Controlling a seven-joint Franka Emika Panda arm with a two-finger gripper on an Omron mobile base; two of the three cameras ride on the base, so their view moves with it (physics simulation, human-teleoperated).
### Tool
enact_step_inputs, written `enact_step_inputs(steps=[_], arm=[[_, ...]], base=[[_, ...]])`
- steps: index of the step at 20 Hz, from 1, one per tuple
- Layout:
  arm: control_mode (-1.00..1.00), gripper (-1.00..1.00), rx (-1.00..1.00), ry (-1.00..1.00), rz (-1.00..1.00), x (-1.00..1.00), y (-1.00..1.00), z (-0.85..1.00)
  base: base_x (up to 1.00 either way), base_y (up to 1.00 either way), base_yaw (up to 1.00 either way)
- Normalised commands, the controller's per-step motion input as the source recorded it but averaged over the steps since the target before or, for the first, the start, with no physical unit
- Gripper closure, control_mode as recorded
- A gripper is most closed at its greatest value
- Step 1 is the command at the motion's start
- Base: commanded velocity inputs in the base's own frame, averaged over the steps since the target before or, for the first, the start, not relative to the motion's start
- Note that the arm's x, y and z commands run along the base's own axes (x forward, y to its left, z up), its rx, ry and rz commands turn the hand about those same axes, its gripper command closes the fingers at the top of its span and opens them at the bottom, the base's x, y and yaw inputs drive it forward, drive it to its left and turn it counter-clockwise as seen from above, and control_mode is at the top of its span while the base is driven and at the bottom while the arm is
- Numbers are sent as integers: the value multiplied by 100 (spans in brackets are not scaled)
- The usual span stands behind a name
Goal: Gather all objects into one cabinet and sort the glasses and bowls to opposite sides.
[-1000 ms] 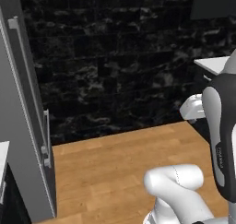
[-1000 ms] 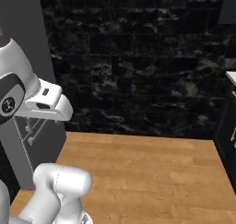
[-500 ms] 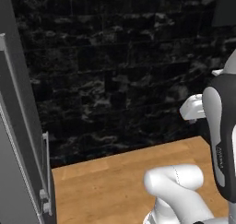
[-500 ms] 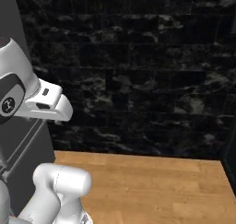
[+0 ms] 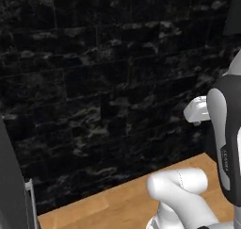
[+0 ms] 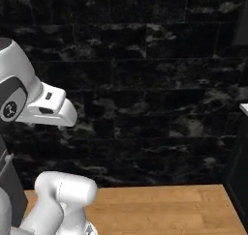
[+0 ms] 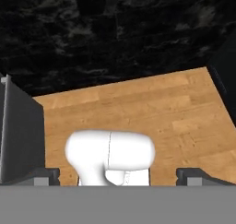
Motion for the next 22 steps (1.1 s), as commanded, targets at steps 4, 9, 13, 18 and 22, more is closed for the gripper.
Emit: enact_step_inputs(steps=[4,9,13,18,22], arm=[[100,-100,0,0,0,0,0,0],[100,-100,0,0,0,0,0,0],[100,-100,0,0,0,0,0,0],[100,-100,0,0,0,0,0,0],[100,-100,0,0,0,0,0,0]], base=[[87,-9,-53],[78,0,-58],[82,0,-59],[89,0,-53],[76,0,-54]])
